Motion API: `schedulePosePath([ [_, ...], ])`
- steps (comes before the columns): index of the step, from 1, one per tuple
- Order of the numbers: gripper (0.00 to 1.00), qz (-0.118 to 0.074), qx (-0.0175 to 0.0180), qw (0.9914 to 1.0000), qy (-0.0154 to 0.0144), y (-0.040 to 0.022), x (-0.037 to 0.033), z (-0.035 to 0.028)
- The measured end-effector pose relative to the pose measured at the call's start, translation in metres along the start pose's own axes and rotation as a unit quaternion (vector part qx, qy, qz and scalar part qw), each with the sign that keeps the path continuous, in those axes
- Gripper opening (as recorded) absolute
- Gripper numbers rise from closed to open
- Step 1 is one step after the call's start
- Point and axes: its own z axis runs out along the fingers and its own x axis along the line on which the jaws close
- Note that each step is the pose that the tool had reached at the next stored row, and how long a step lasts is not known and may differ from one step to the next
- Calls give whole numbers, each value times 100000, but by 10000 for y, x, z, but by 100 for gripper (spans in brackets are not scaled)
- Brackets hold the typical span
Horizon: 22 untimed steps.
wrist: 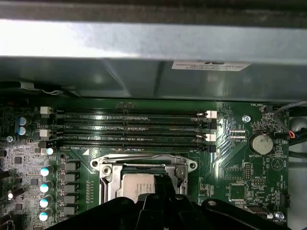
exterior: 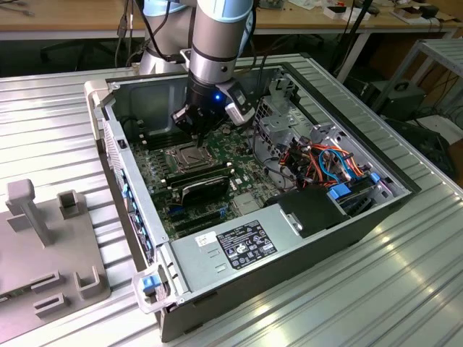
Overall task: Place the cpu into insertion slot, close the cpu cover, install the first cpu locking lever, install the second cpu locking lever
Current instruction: 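Install the second cpu locking lever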
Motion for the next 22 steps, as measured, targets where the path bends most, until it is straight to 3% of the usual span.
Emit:
schedulePosePath([
  [13, 11, -4, 3, 100000, 1, -25, 0, -1],
  [15, 11, -11, 9, 100000, 31, -28, -102, -1],
  [16, 11, -7, -3, 100000, 26, -31, -112, -1],
  [18, 11, -4, 63, 100000, 30, -49, -111, -8],
  [22, 11, -6, 211, 100000, 35, -155, -110, -20],
])
